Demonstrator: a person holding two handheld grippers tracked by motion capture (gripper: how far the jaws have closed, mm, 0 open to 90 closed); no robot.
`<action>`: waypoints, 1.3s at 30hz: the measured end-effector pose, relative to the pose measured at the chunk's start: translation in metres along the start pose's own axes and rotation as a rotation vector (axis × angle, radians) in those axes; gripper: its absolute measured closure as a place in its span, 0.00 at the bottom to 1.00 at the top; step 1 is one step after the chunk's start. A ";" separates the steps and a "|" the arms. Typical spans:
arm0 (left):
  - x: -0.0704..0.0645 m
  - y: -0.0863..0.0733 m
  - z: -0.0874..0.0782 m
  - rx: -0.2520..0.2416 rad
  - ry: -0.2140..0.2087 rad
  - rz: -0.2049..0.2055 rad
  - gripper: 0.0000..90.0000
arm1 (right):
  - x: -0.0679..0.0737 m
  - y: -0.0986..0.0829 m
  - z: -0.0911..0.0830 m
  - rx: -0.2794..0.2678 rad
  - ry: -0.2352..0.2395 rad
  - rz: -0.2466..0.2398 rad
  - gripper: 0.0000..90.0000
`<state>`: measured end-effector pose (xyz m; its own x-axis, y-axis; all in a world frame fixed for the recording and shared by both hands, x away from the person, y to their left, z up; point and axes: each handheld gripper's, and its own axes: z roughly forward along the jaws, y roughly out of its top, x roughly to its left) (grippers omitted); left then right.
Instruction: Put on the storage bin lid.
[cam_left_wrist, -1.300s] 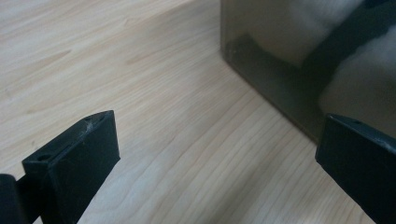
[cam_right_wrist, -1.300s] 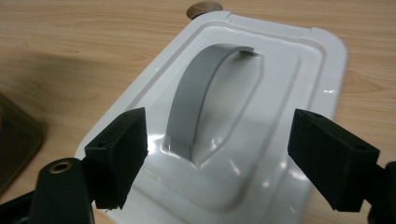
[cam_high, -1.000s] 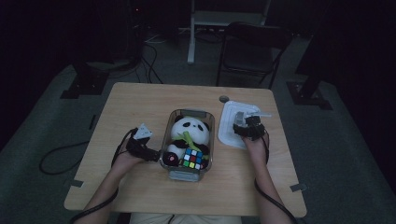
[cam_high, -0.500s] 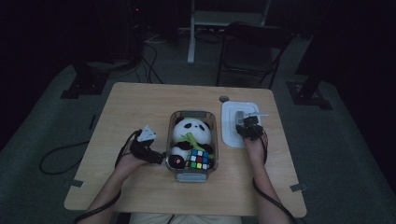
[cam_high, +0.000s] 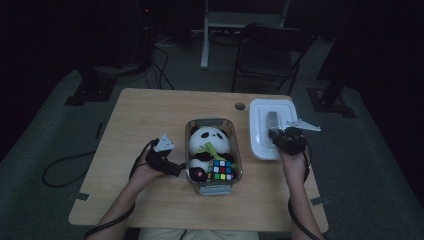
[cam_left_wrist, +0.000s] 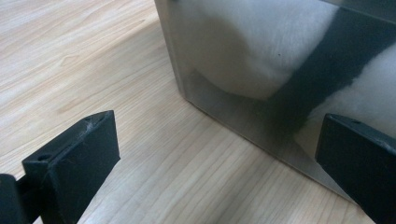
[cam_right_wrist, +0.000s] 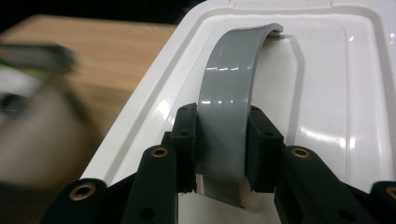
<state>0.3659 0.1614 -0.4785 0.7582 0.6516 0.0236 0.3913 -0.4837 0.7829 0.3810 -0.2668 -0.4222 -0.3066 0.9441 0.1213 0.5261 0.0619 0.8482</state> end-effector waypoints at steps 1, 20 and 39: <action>-0.002 0.001 0.001 0.000 -0.002 -0.001 0.00 | 0.002 0.002 -0.008 -0.014 0.020 -0.001 0.77; -0.033 0.024 0.021 0.000 -0.006 0.048 0.00 | 0.100 0.008 -0.053 -0.036 0.372 -0.101 0.77; -0.033 0.029 0.003 -0.028 0.023 0.038 0.00 | 0.120 -0.004 -0.021 0.069 0.442 -0.055 0.77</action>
<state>0.3534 0.1245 -0.4585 0.7597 0.6467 0.0677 0.3474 -0.4918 0.7984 0.3255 -0.1604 -0.4004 -0.6369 0.7108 0.2985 0.5465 0.1432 0.8251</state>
